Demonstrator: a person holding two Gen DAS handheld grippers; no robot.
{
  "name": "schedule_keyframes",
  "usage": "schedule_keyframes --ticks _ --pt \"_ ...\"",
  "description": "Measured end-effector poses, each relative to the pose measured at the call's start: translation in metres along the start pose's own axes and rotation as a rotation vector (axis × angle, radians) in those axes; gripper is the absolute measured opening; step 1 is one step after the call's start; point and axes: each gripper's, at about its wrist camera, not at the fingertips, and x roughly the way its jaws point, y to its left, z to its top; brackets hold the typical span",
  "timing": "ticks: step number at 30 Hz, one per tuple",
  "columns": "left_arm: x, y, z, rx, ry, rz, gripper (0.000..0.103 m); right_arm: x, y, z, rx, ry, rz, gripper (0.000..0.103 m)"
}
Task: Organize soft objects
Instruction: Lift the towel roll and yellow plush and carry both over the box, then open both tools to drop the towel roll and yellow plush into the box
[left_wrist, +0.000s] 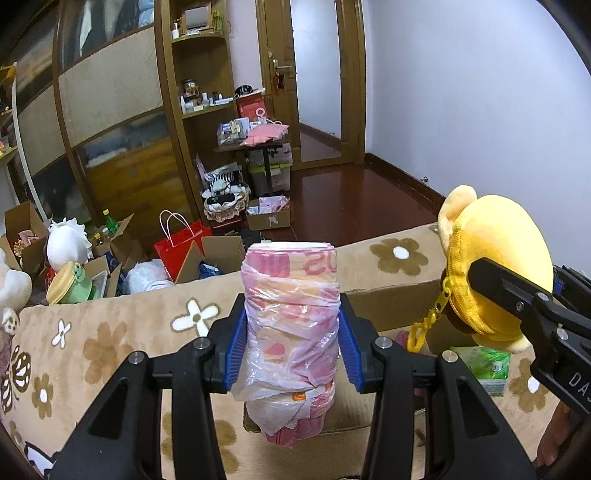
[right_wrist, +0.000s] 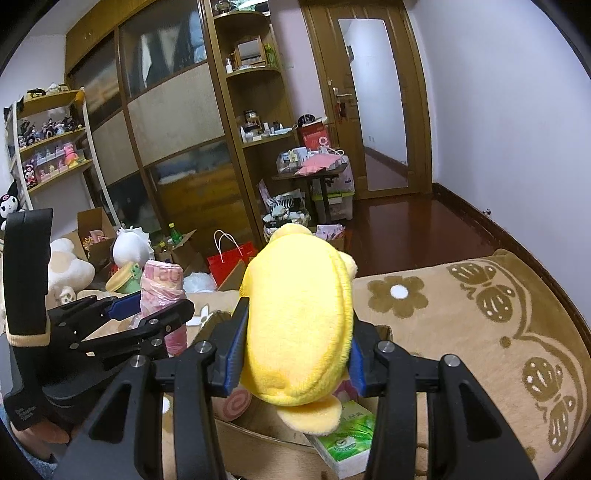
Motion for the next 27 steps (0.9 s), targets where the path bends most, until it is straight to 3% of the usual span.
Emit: schedule_keyframes --ticks 12,21,25,27 --pt "0.024 0.000 -0.013 0.003 0.059 -0.023 0.044 0.021 0.000 -0.012 0.010 0.079 0.007 0.050" --pt "0.030 0.013 -0.014 -0.056 0.074 -0.051 0.044 0.031 0.002 -0.020 0.006 0.122 0.009 0.054" --pt "0.033 0.016 -0.015 -0.058 0.087 -0.042 0.056 0.034 0.003 -0.022 0.005 0.135 0.007 0.056" --pt "0.033 0.013 -0.017 -0.044 0.089 -0.036 0.056 0.035 0.003 -0.023 0.009 0.140 0.009 0.056"
